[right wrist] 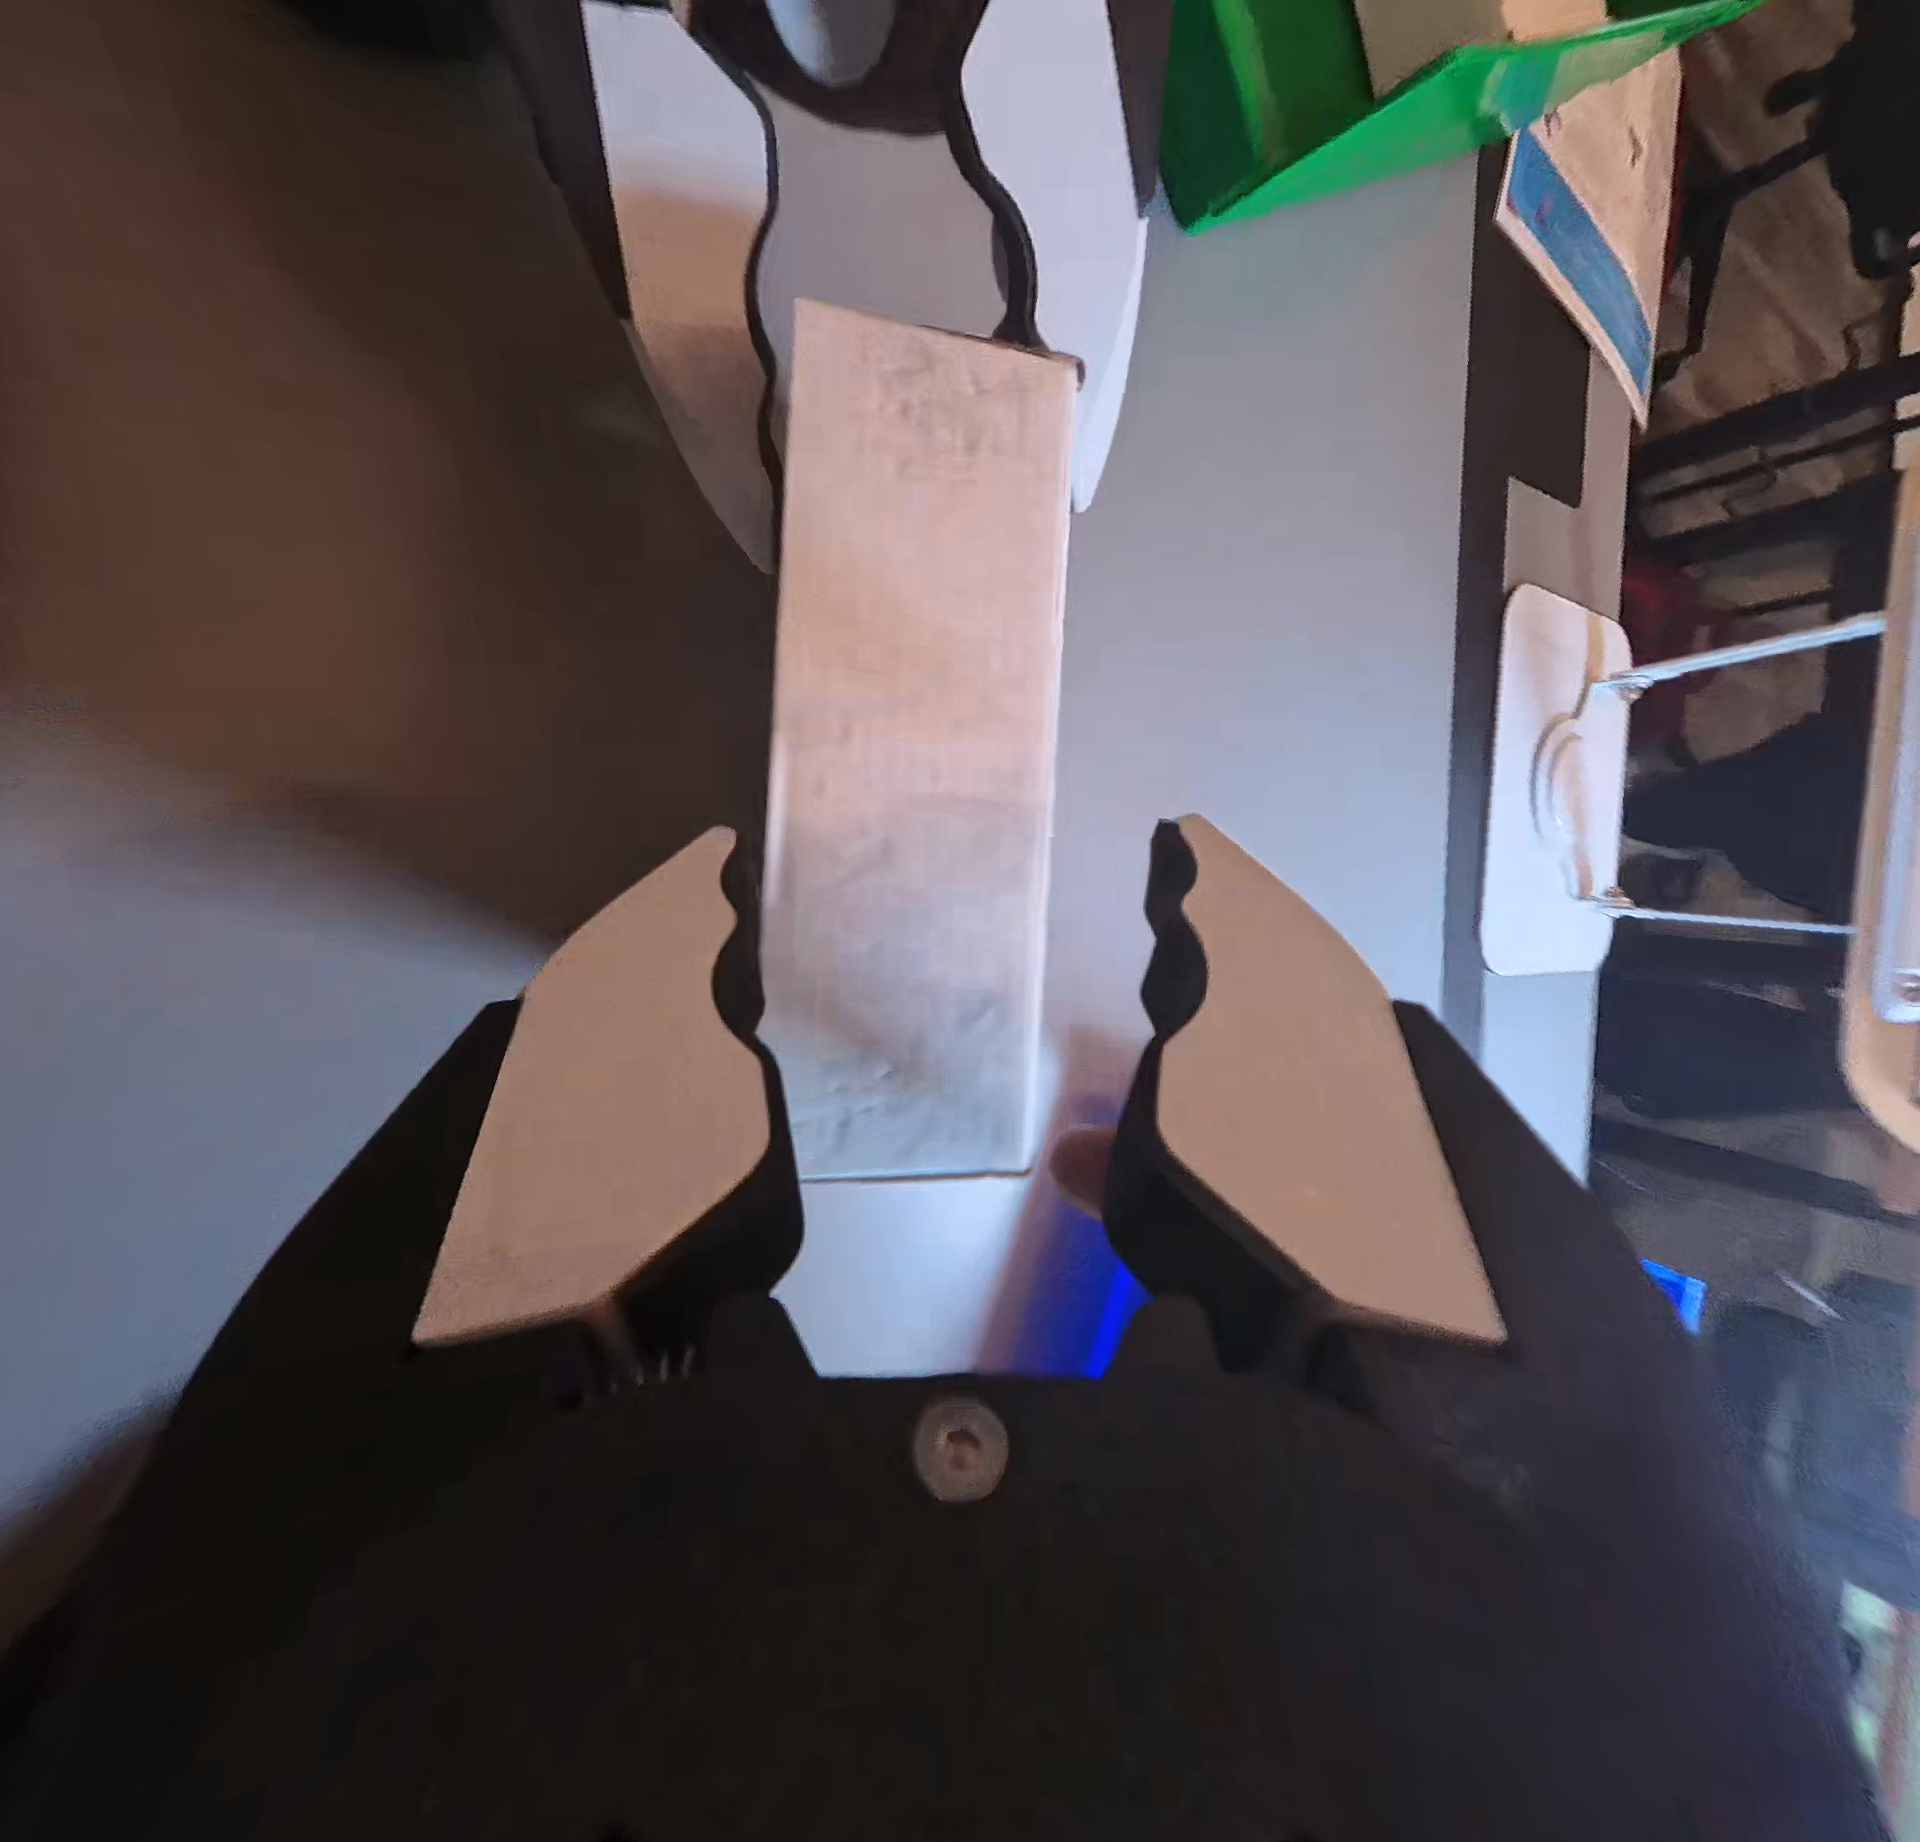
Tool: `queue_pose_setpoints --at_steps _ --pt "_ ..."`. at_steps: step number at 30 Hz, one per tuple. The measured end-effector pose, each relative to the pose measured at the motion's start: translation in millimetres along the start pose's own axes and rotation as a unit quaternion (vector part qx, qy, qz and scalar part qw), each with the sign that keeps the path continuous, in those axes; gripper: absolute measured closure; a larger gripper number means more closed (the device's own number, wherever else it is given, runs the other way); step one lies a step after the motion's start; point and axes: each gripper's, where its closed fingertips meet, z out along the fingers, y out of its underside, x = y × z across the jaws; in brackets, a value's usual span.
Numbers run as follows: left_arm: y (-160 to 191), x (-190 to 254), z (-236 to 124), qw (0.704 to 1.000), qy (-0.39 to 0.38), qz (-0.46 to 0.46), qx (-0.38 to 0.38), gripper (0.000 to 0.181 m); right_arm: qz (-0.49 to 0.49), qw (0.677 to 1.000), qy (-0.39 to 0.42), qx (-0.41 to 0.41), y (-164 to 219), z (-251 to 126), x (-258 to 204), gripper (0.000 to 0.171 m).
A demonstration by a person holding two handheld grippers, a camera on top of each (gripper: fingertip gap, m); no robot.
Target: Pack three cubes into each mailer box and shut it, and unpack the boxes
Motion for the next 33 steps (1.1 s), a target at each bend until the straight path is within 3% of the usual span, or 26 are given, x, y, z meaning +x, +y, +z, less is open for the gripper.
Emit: queue_pose_setpoints --at_steps 1,7,13,17,19,22,25,27,30,33 --pt "-1.4 -0.1 1.6 1.000 -0.015 0.012 -0.004 0.112 -0.020 1.000 -0.001 -0.024 1.7 2.3 -1.7 0.098" --pt "-7.7 0.4 3.5 0.998 -0.053 0.040 -0.007 0.112 -0.105 0.987 0.015 -0.121 8.4 21.0 -11.9 0.106" --pt "-9.7 -4.3 1.8 0.997 -0.069 0.044 0.002 0.111 -0.114 0.986 0.028 -0.121 8.5 20.8 -6.1 0.109" --pt "-15.2 -21.3 -7.0 0.995 -0.090 -0.014 0.035 0.113 -0.100 0.987 0.051 -0.115 8.6 10.7 7.9 0.109" --pt "-17.0 -38.0 -17.6 0.990 -0.113 -0.053 0.059 0.113 -0.093 0.986 0.091 -0.108 8.9 -2.2 28.0 0.109" --pt "-13.0 -61.3 -33.6 0.981 -0.144 -0.103 0.082 0.116 -0.073 0.968 0.214 -0.112 19.6 -38.7 90.5 0.110" --pt "-7.7 -74.3 -45.3 0.974 -0.168 -0.123 0.092 0.120 -0.066 0.922 0.341 -0.171 64.0 -81.9 166.1 0.110" --pt "-4.0 -79.5 -49.6 0.971 -0.185 -0.124 0.090 0.122 -0.060 0.896 0.377 -0.226 111.8 -97.0 205.5 0.110" --pt "-0.1 -78.2 -49.8 0.971 -0.184 -0.128 0.086 0.123 -0.040 0.880 0.370 -0.296 198.1 -90.3 240.8 0.110" --pt "3.4 -77.2 -47.2 0.971 -0.177 -0.137 0.083 0.123 -0.017 0.886 0.316 -0.340 271.0 -55.7 242.6 0.110"
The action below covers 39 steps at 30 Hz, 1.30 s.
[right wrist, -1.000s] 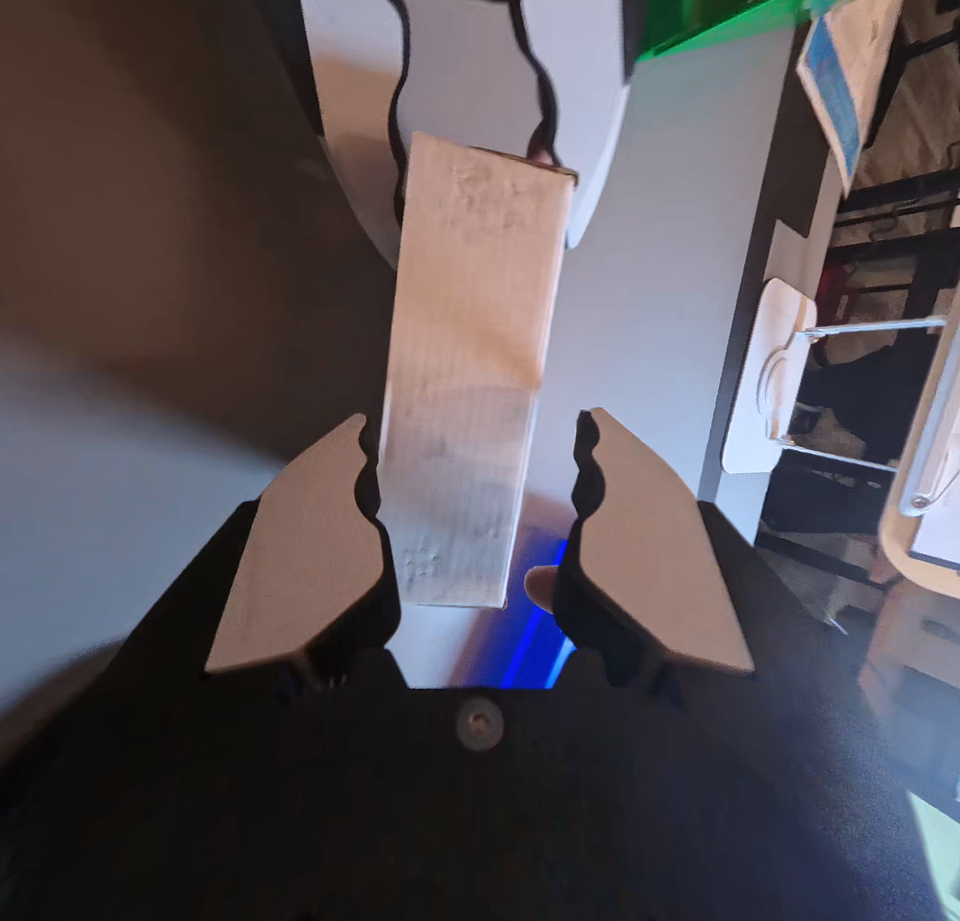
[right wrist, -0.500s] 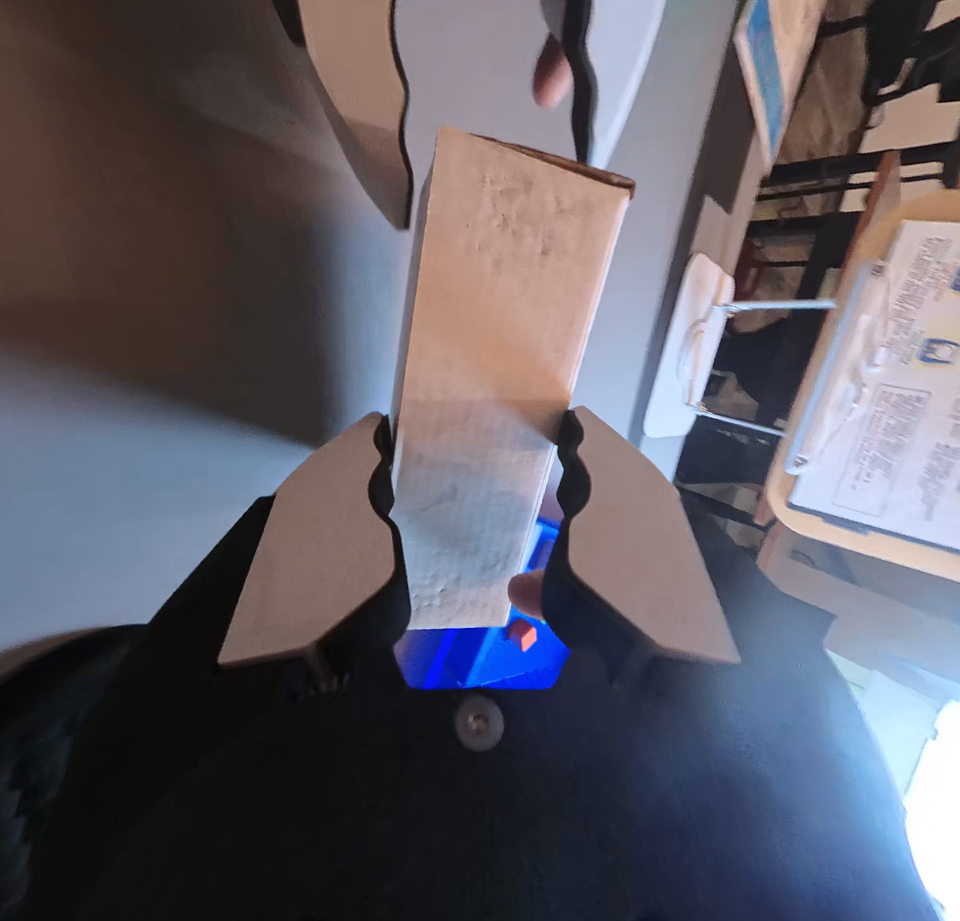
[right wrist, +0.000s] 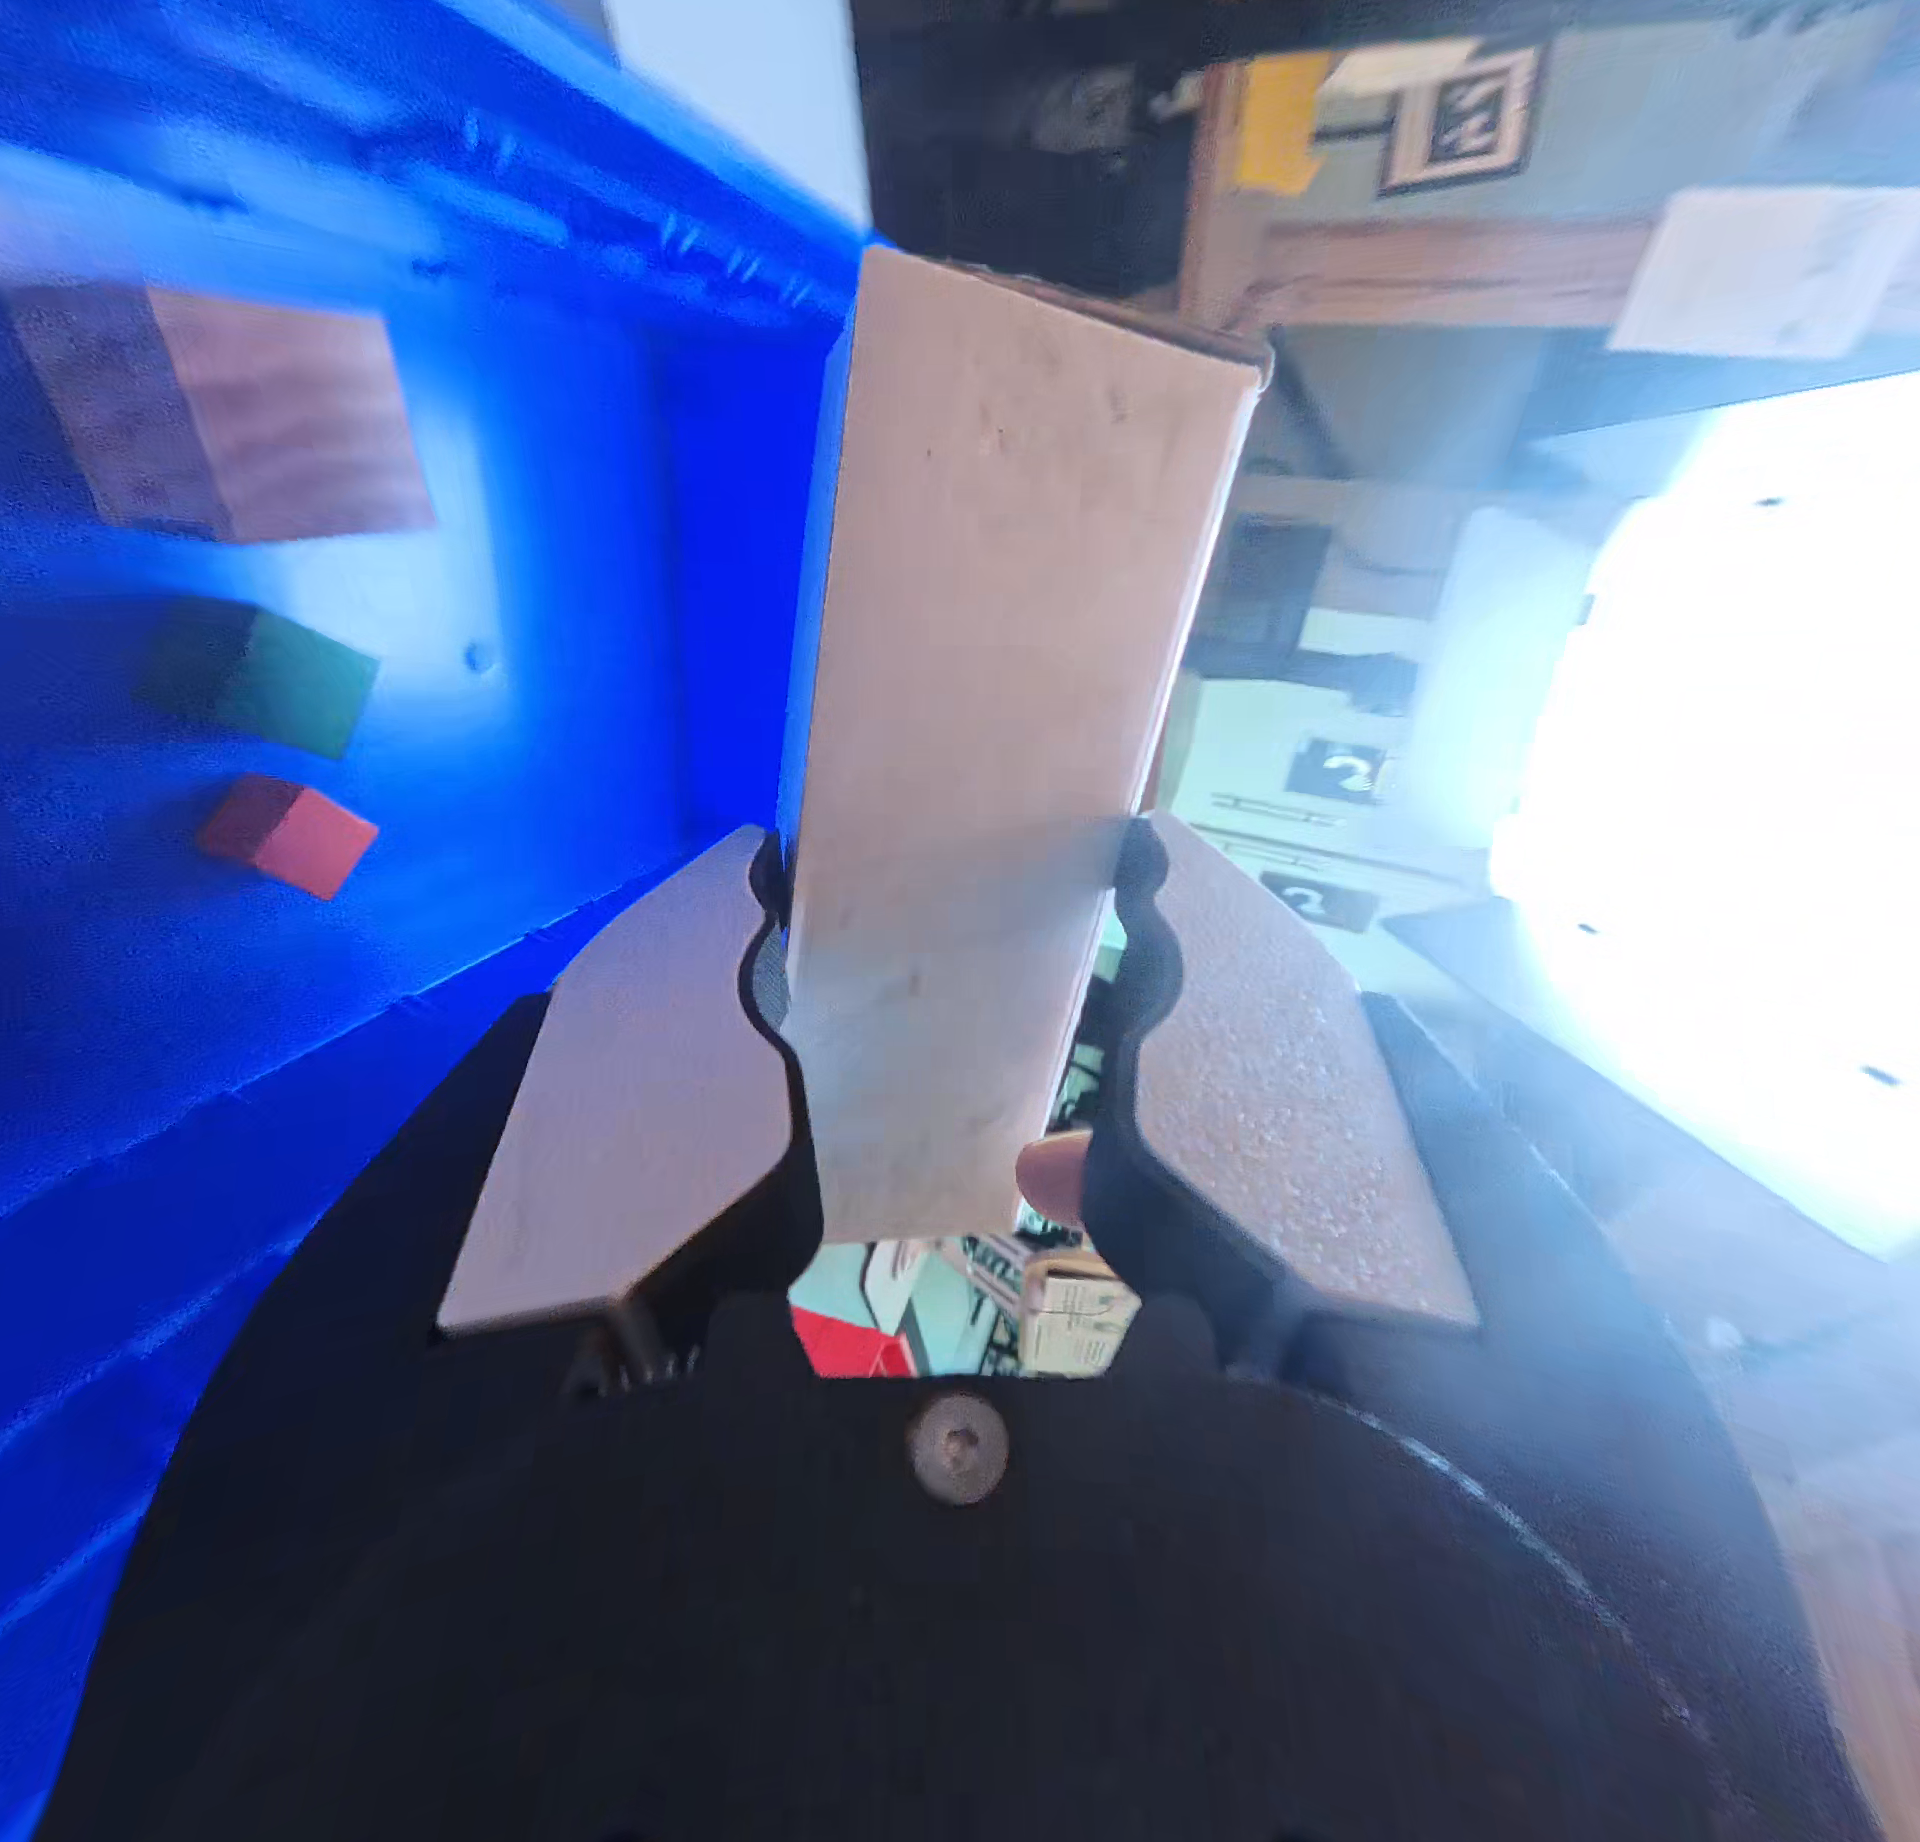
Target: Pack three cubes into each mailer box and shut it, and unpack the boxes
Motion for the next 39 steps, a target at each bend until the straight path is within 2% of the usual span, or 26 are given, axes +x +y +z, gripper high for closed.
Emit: queue_pose_setpoints --at_steps 4,8,10,13,15,17,22,25,30,34,39 --pt "9.5 -0.4 4.5 1.000 0.003 -0.007 -0.015 0.124 -0.035 0.998 -0.035 -0.028 5.4 51.8 -44.1 0.110" --pt "18.2 0.7 6.1 1.000 0.004 -0.008 -0.028 0.124 -0.044 0.997 -0.050 -0.038 2.7 83.9 -66.8 0.109" --pt "21.2 0.7 6.1 0.999 0.004 -0.008 -0.033 0.124 -0.003 0.991 -0.130 -0.029 1.1 86.8 -84.1 0.105" --pt "24.8 0.6 8.5 0.999 0.009 -0.015 -0.039 0.125 0.081 0.965 -0.250 -0.019 -5.6 78.0 -100.7 0.102" --pt "26.7 1.5 10.5 0.999 0.013 -0.019 -0.042 0.125 0.124 0.949 -0.289 -0.017 -7.5 76.3 -102.1 0.108" --pt "28.1 1.7 11.3 0.999 0.012 -0.016 -0.046 0.125 0.137 0.947 -0.289 -0.015 -5.6 80.9 -99.2 0.119" --pt "28.1 -5.9 7.6 0.998 0.001 -0.021 -0.052 0.126 0.143 0.963 -0.225 -0.032 -4.7 88.9 -90.4 0.124" --pt "23.5 -28.9 0.6 0.997 -0.017 -0.046 -0.057 0.125 0.172 0.964 -0.201 -0.004 -22.0 67.0 -77.9 0.119" --pt "18.4 -115.7 -24.7 0.989 -0.104 -0.018 -0.103 0.120 0.265 0.938 -0.161 0.154 -78.6 -15.7 -44.6 0.120" --pt "37.0 -197.4 -42.8 0.971 -0.122 0.000 -0.205 0.113 0.307 0.891 -0.190 0.276 -117.8 -99.4 -52.2 0.122" --pt "106.4 -272.6 -46.9 0.925 -0.064 -0.005 -0.375 0.097 0.352 0.809 -0.297 0.365 -151.9 -174.6 -96.5 0.121"
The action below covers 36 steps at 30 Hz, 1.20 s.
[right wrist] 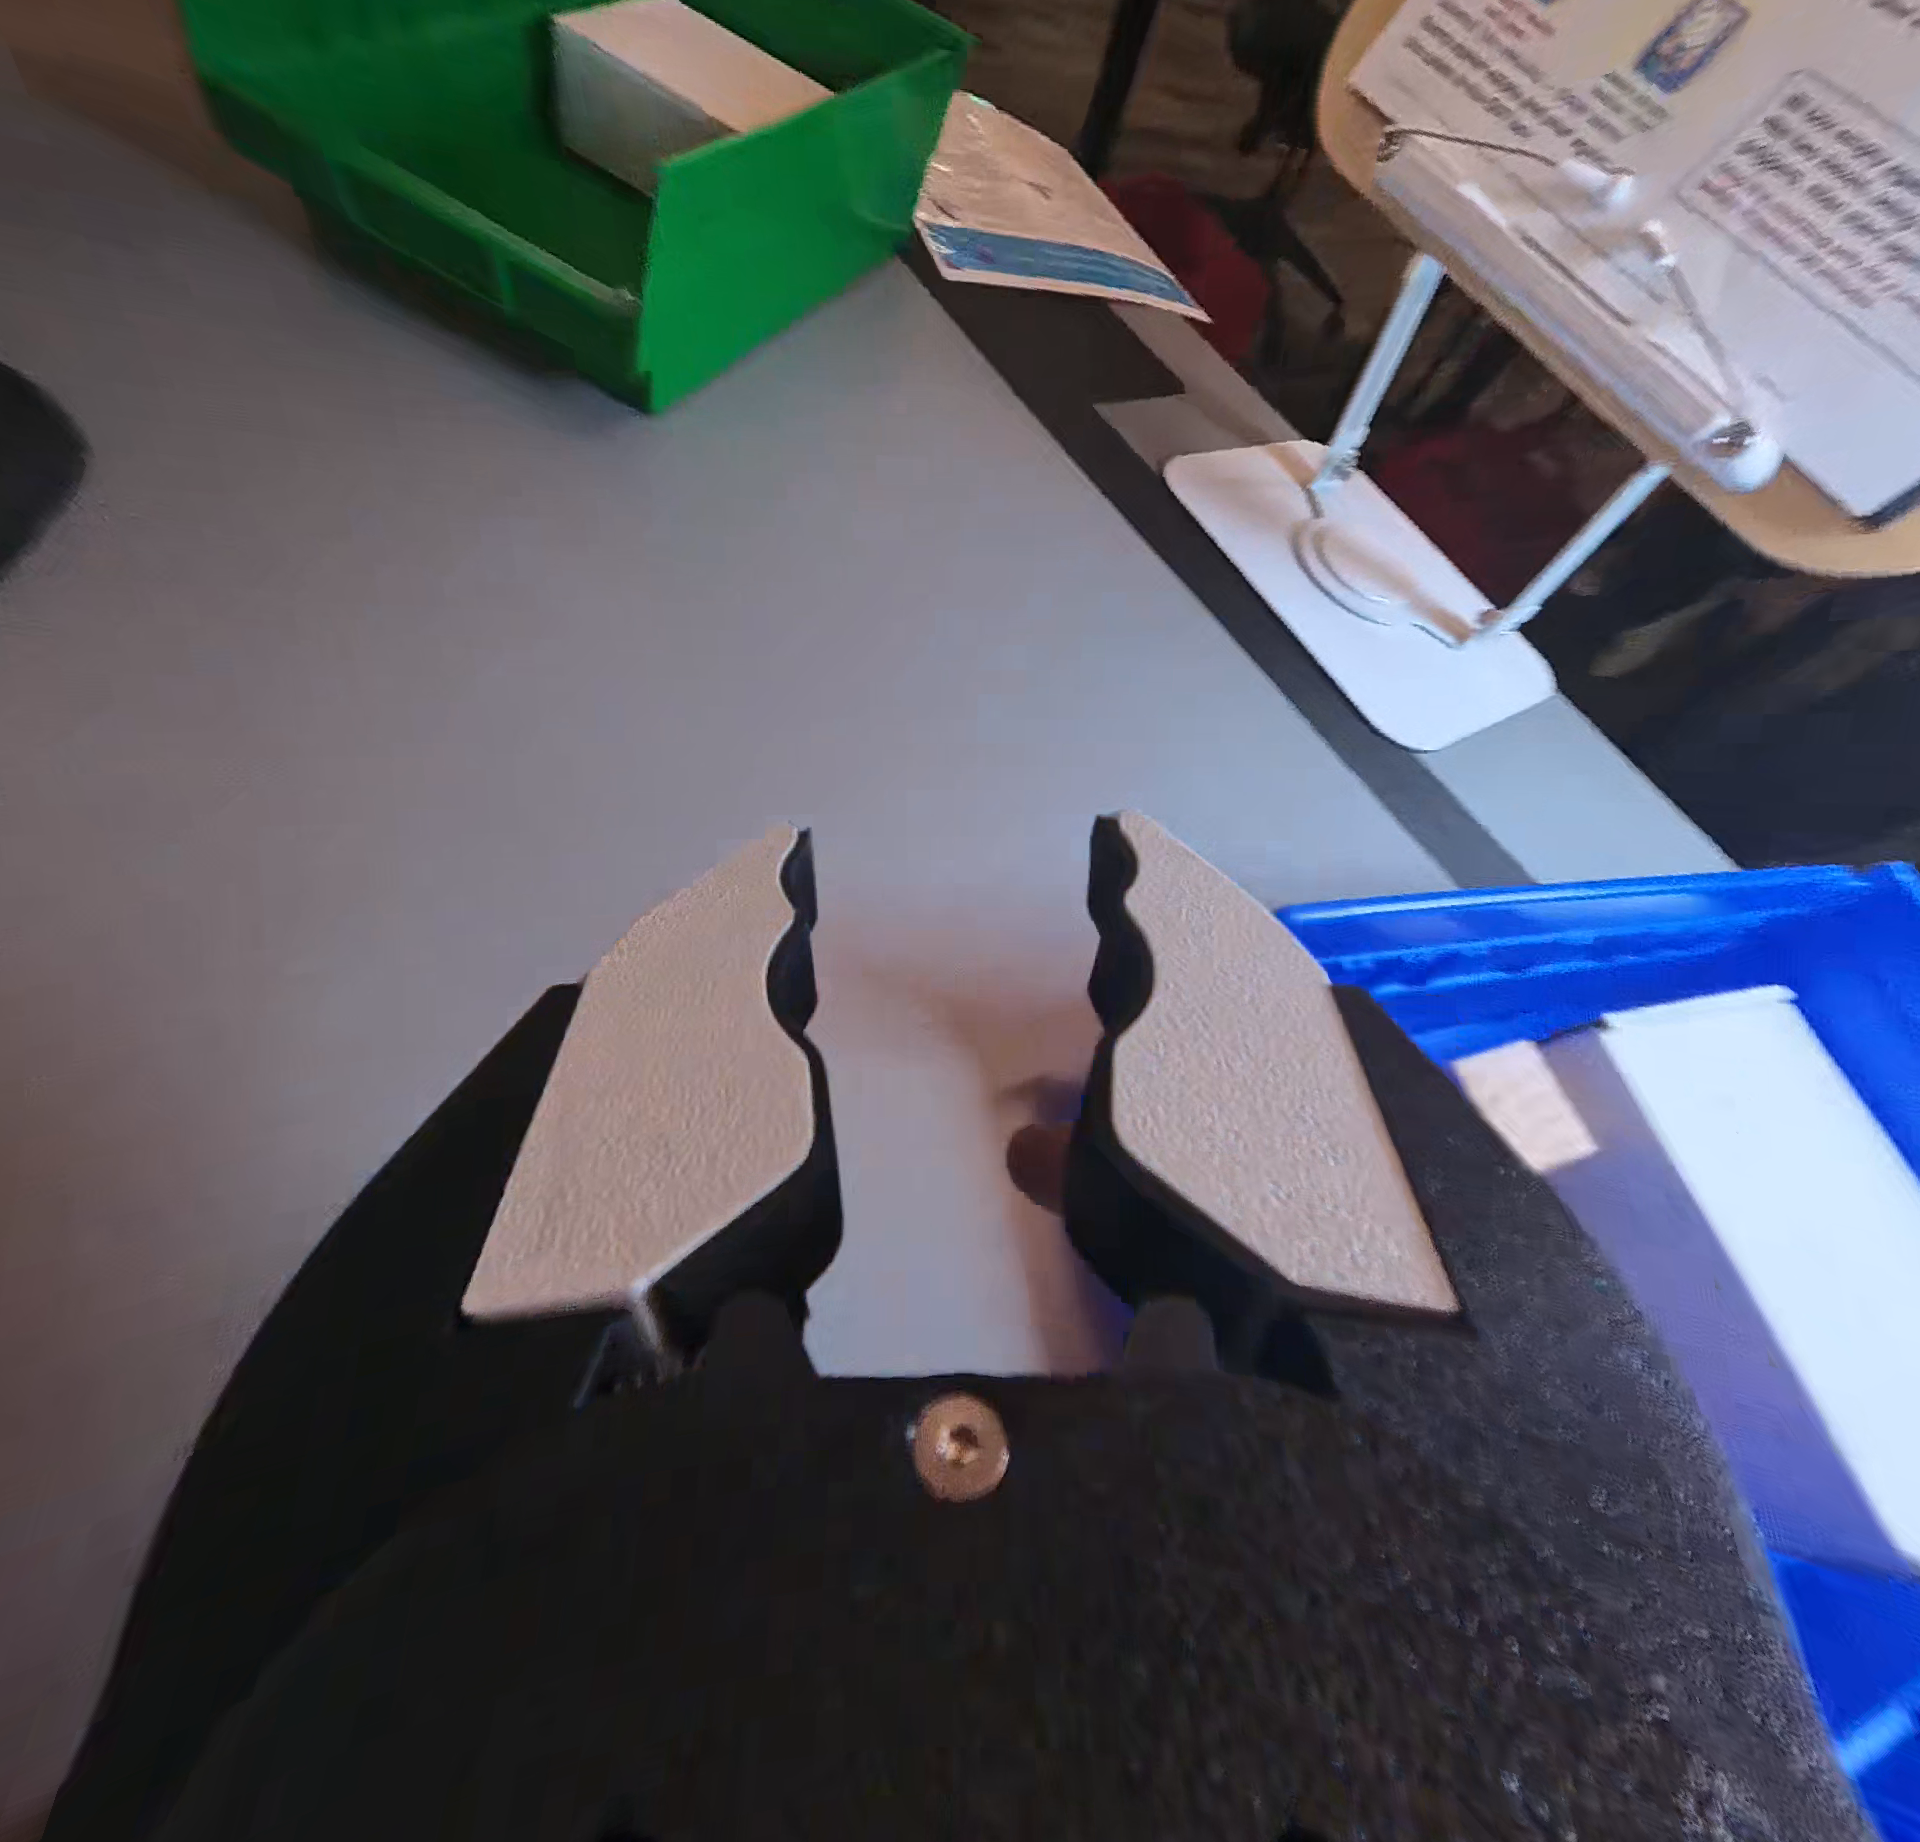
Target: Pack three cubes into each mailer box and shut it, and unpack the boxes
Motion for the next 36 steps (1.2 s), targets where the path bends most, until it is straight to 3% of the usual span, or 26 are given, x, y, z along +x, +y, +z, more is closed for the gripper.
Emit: queue_pose_setpoints --at_steps 6,13,17,24,36 --pt "56.3 -29.9 60.3 0.980 0.104 0.018 -0.171 0.078 0.006 0.993 -0.110 0.047 6.2 4.2 -55.7 0.121" --pt "81.1 -44.4 87.4 0.940 0.177 0.026 -0.291 0.062 0.046 0.986 -0.152 0.053 21.1 15.3 -57.6 0.123" --pt "83.6 -41.4 94.1 0.923 0.212 0.041 -0.319 0.057 0.072 0.982 -0.166 0.049 31.2 23.7 -55.7 0.126" --pt "98.6 -47.6 99.7 0.898 0.159 0.158 -0.380 0.061 0.077 0.979 -0.184 0.035 40.9 27.5 -61.5 0.129" --pt "96.1 24.8 52.8 0.893 0.203 0.188 -0.355 0.058 0.032 0.981 -0.186 0.047 34.3 12.2 -74.1 0.133"
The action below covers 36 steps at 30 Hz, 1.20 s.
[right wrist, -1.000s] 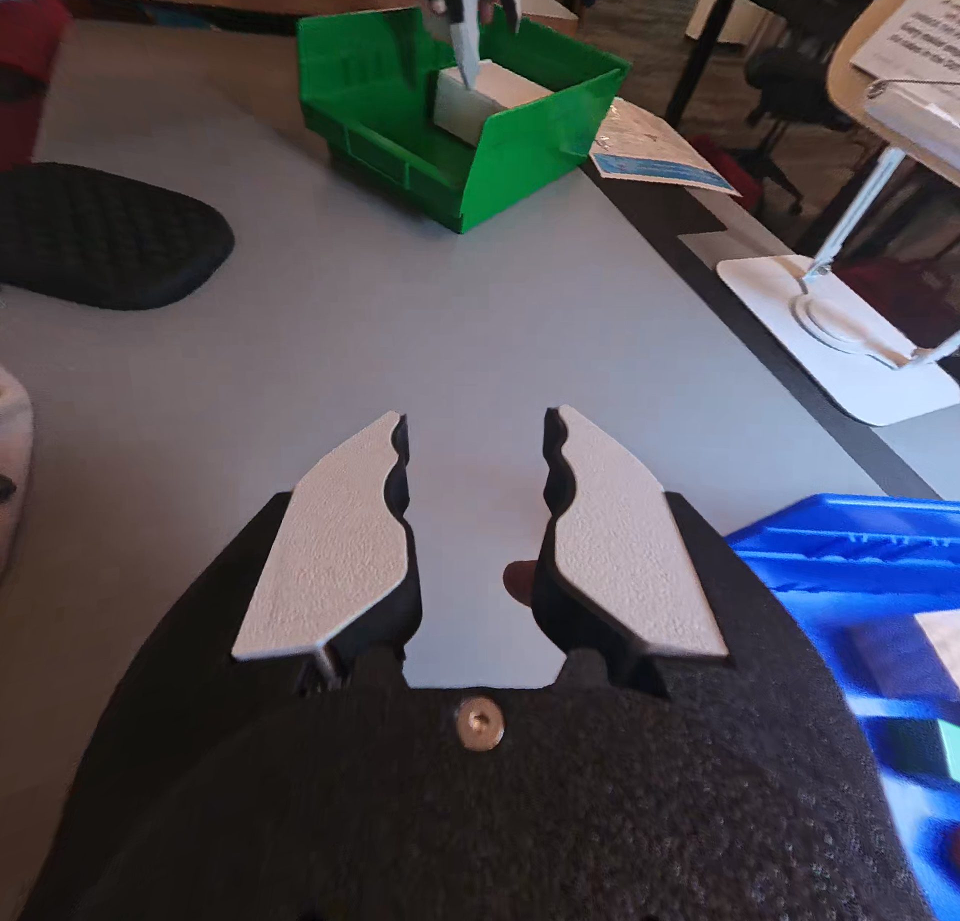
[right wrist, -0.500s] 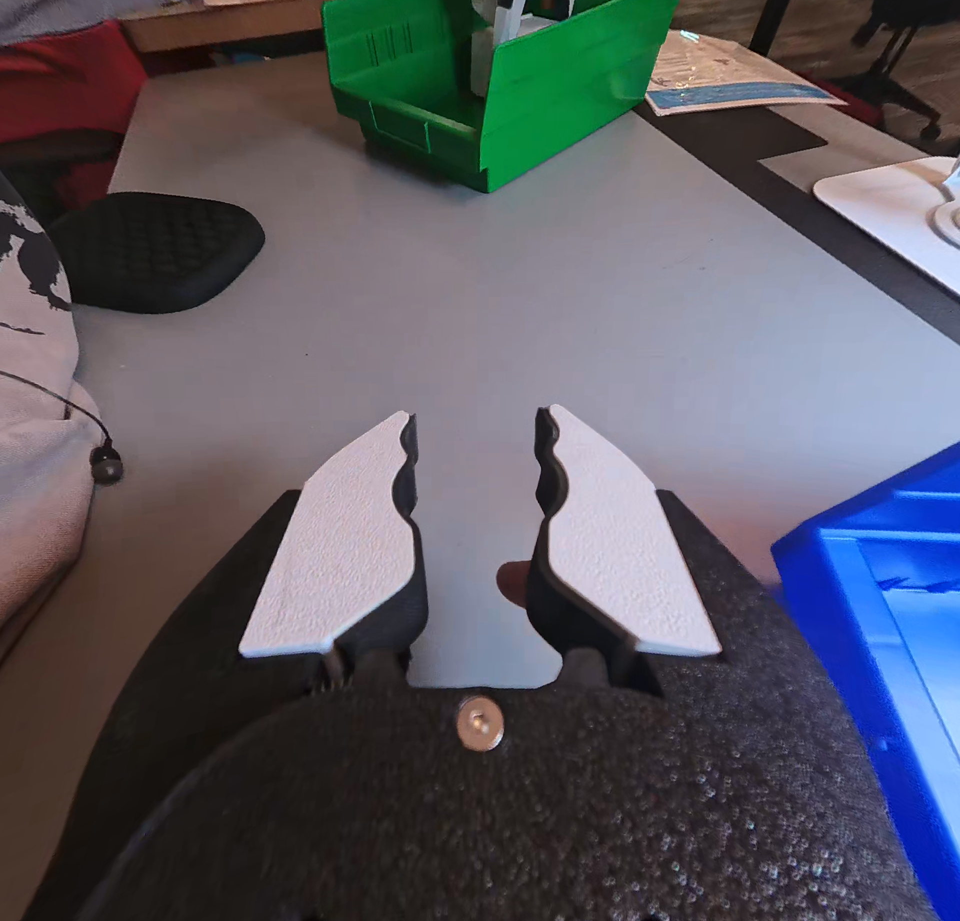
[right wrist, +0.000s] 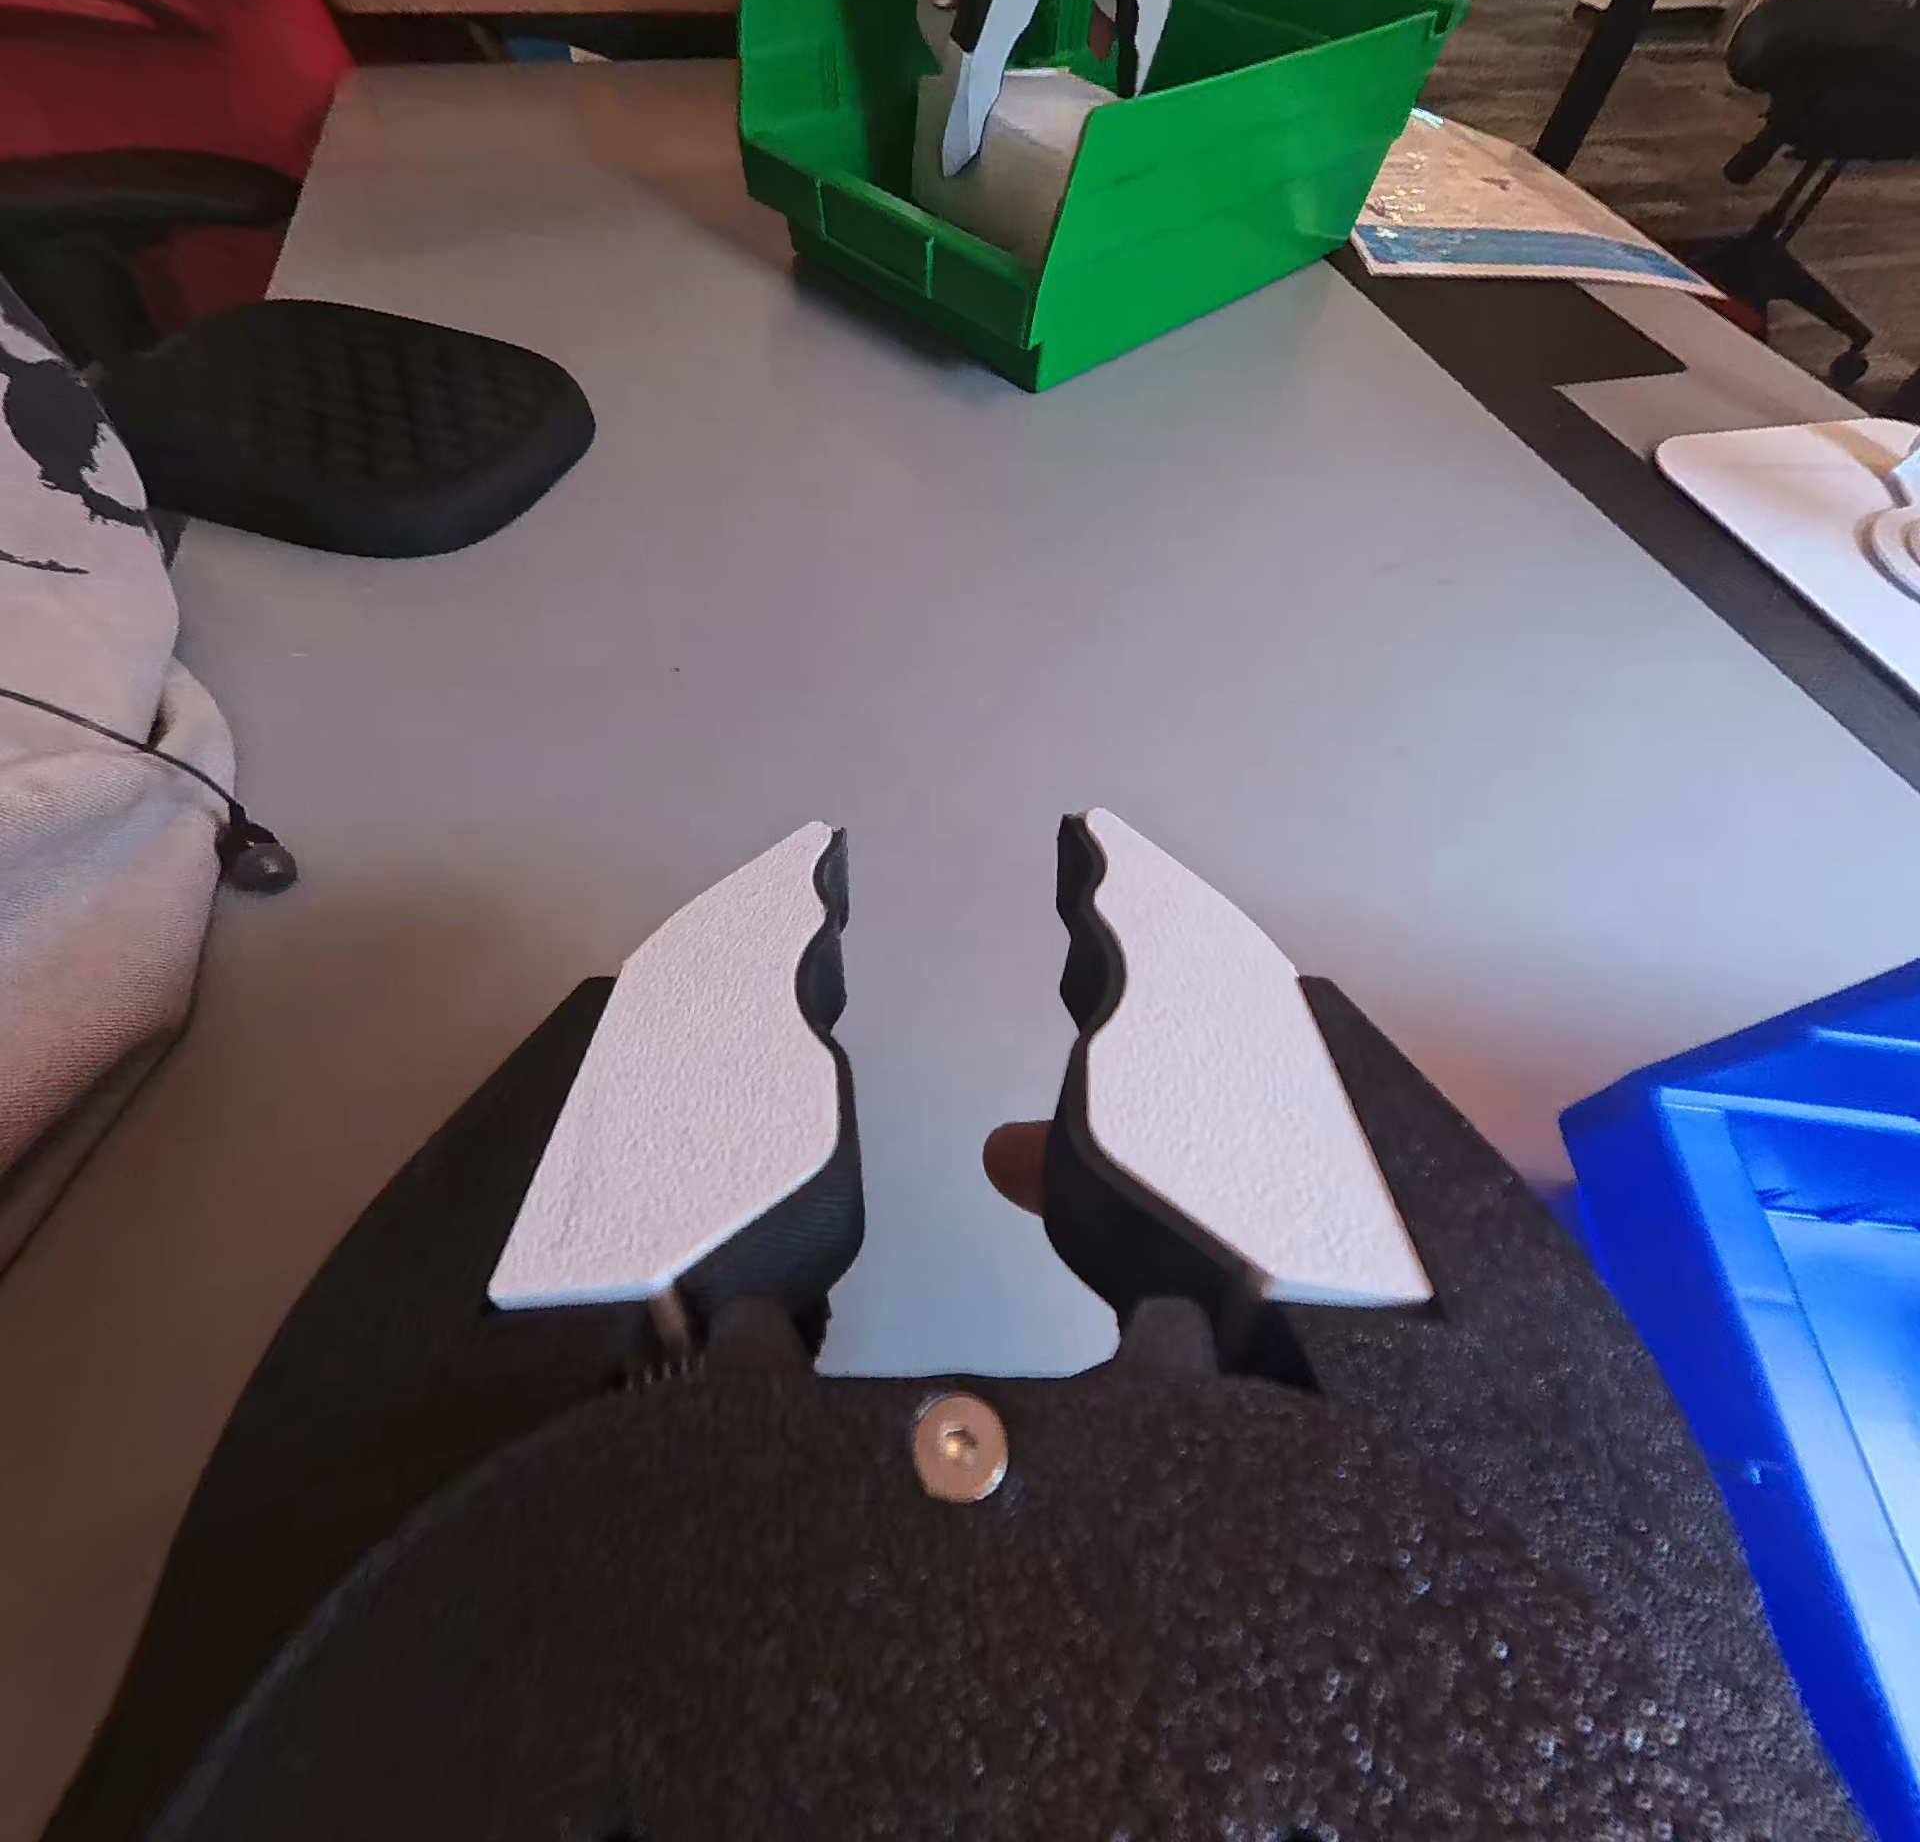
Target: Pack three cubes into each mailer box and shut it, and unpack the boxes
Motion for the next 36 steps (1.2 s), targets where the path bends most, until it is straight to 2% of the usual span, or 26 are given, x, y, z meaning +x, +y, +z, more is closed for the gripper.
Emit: queue_pose_setpoints --at_steps 7,9,10,15,19,23,26,28,33,36 --pt "-12.0 -1.8 0.5 0.999 0.015 -0.020 0.037 0.043 -0.007 1.000 0.009 0.002 -0.9 -4.4 -2.1 0.133" --pt "-18.4 5.4 10.2 0.999 0.034 -0.008 0.041 0.049 -0.007 1.000 0.012 -0.001 0.9 -4.9 -1.1 0.133" --pt "-18.9 5.9 14.5 0.999 0.032 -0.001 0.035 0.044 -0.006 1.000 0.013 -0.001 1.4 -5.1 -0.4 0.133" --pt "-21.9 0.9 5.2 0.998 -0.004 0.008 0.065 0.047 -0.005 1.000 0.018 0.004 -0.5 -7.6 2.5 0.135" --pt "-9.9 4.2 -32.3 0.995 -0.013 -0.015 0.098 0.048 -0.008 1.000 0.021 0.015 -4.8 -10.6 1.7 0.136" --pt "-10.2 31.5 -99.7 0.988 -0.022 0.000 0.152 0.049 -0.043 0.997 0.056 0.038 -16.7 -15.6 4.1 0.135" --pt "-36.7 80.3 -147.2 0.977 -0.006 0.051 0.208 0.049 -0.081 0.992 0.089 0.042 -22.7 -15.1 5.2 0.130" --pt "-62.4 123.2 -160.0 0.967 0.013 0.106 0.229 0.049 -0.108 0.988 0.103 0.040 -24.5 -11.9 2.3 0.127" --pt "-151.0 212.7 -141.0 0.934 0.023 0.223 0.277 0.050 -0.216 0.966 0.143 0.020 -24.7 0.1 -11.3 0.114" --pt "-202.2 256.9 -118.9 0.916 0.067 0.253 0.303 0.050 -0.327 0.924 0.198 -0.001 -24.3 3.9 -12.5 0.100"
